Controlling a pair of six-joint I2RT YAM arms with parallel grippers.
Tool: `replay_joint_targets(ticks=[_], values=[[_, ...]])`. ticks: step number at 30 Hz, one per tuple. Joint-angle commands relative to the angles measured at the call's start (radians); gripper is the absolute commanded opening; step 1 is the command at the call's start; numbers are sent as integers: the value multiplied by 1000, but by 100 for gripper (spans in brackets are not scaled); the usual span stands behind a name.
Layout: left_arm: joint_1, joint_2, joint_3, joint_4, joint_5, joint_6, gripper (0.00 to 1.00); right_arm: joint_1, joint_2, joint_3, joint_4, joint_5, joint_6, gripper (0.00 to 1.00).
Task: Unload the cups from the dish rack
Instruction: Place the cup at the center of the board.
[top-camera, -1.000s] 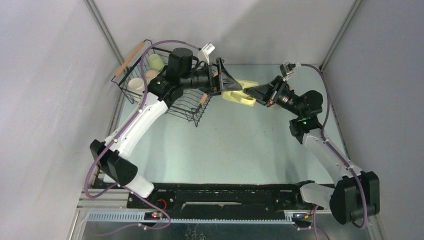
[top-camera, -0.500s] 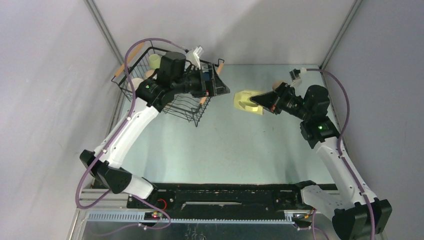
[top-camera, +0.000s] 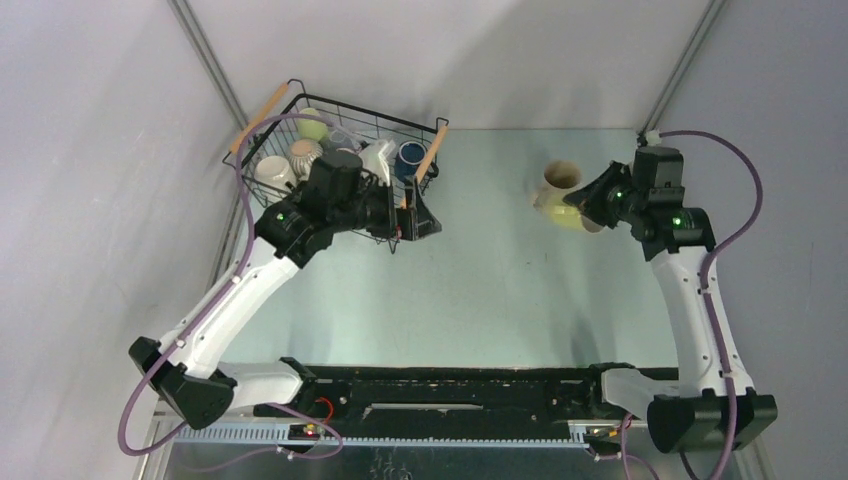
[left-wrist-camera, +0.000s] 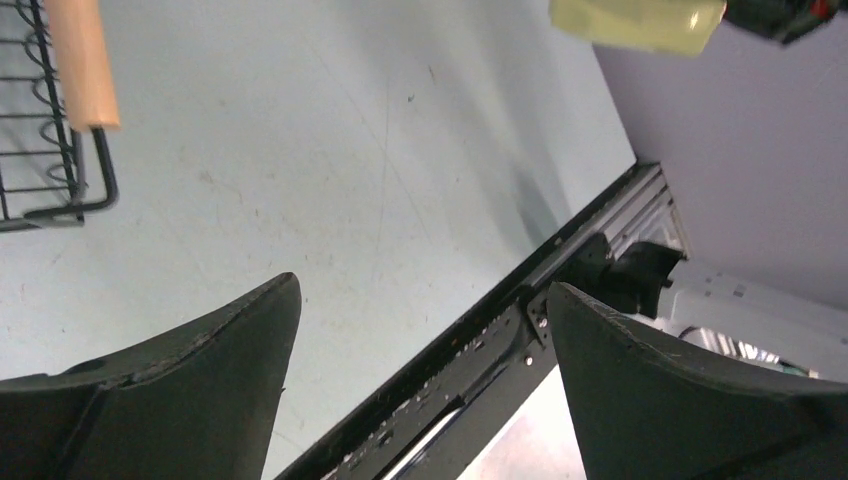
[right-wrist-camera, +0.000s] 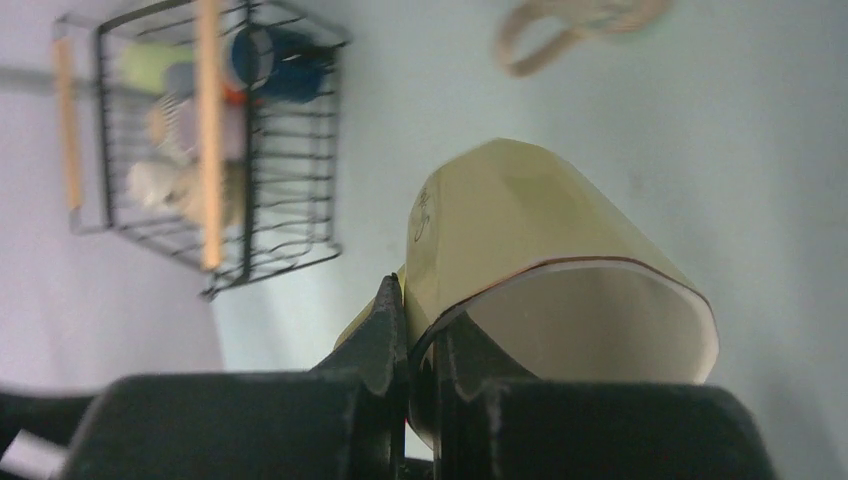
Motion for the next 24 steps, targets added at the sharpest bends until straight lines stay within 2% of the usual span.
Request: replay_joint_targets(ticks=[1, 11, 24], values=[[-56, -63, -85, 53, -28, 37, 100, -79, 45, 93, -87, 177, -62, 0], [-179, -127, -174, 76, -18, 41, 100, -231, 299, 222, -80, 291, -79, 0], [-203, -170, -175, 59, 8, 45, 100, -265, 829, 640, -121, 319, -126, 0]])
